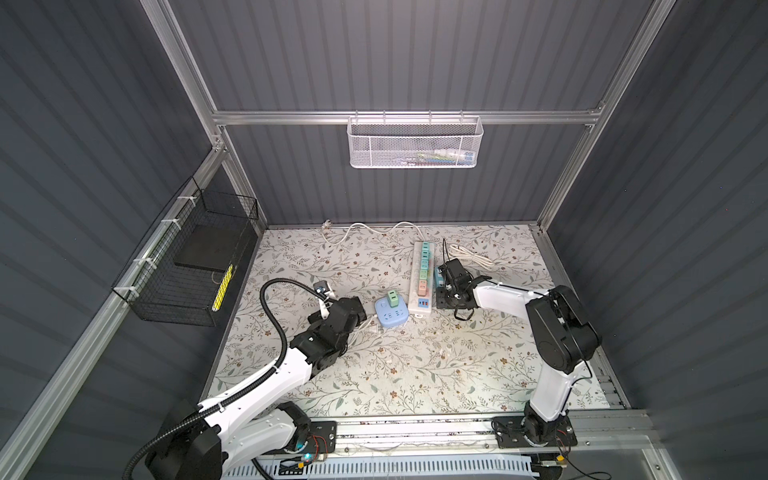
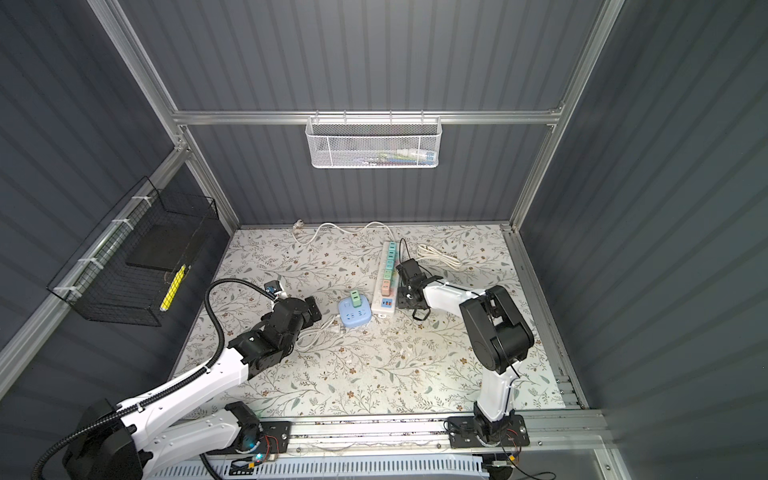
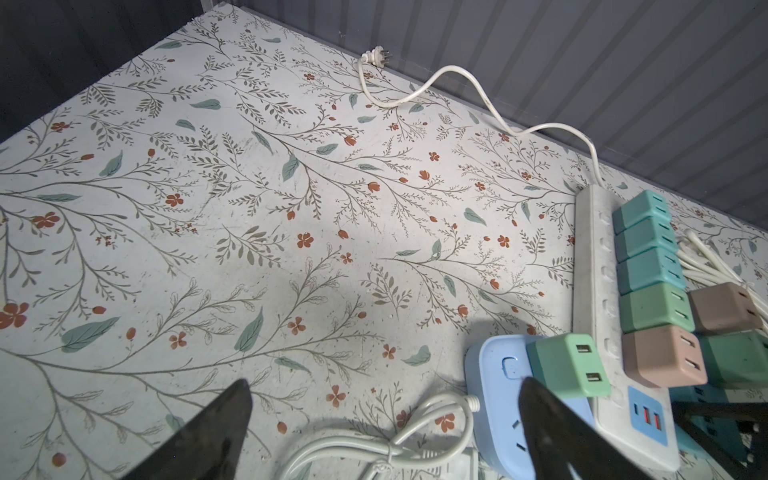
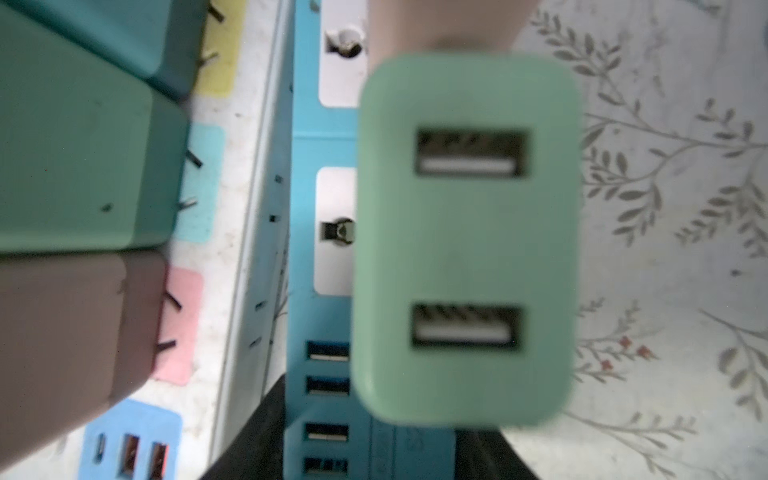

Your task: Insert the plug

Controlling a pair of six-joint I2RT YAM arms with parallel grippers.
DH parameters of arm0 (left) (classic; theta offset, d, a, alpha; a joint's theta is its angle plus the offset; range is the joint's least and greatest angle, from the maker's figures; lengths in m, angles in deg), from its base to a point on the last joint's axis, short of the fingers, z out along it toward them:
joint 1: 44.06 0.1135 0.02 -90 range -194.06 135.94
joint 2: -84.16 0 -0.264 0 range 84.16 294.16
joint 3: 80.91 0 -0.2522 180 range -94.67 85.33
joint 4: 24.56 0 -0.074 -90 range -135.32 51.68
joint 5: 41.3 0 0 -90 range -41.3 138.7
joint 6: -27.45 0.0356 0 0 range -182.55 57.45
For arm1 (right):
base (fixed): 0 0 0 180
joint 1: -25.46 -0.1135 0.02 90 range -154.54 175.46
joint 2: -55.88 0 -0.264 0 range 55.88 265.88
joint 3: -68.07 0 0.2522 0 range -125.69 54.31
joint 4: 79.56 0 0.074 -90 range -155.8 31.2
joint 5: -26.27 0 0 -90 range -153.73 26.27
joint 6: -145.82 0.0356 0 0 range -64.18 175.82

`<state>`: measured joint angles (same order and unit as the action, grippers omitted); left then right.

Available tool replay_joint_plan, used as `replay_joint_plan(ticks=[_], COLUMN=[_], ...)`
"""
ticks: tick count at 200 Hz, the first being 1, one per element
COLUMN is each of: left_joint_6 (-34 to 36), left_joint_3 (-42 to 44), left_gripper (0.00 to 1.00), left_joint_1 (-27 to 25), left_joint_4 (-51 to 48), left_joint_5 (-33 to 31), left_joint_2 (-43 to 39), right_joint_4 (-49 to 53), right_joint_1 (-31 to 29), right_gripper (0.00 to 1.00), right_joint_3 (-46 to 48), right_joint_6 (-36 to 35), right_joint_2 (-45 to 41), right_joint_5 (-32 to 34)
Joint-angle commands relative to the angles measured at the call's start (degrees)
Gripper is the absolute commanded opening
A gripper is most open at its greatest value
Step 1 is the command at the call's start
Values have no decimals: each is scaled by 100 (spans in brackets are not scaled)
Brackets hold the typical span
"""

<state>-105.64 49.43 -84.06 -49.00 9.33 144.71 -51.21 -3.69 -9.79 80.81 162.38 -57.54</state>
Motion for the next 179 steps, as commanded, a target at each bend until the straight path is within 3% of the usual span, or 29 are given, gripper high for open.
replay_joint_plan(ticks=[1,59,90,120,143,160,179], left_joint_6=[124,477,1804,2520,2676,2826,3164], left_joint_3=[-254,-743,-1522,-2508,-2813,-2650,-2223], left_gripper=[100,100,100,100,100,100,100], left_joint_1=[38,38,38,44,41,39,39], left_joint_4=[-120,-430,-881,-1641,-1600,-1150,-479], left_joint_5=[-84,-24,611,593,333,43,-553], left_joint_2=[-34,-87,128,631,852,1009,1151], right_joint_4=[145,453,535,-377,-302,38,102], right_joint_1=[-69,-38,39,309,322,322,322], right_gripper=[47,73,83,99,99,99,99], right_joint_3=[-121,40,315,1123,1113,866,611], right_joint_6=[-120,-118,-162,-204,-499,84,-613], right_joint_2=[107,-912,-1817,-3038,-3618,-3528,-3273], right_joint_5=[-336,-312,-84,-737,-259,419,115])
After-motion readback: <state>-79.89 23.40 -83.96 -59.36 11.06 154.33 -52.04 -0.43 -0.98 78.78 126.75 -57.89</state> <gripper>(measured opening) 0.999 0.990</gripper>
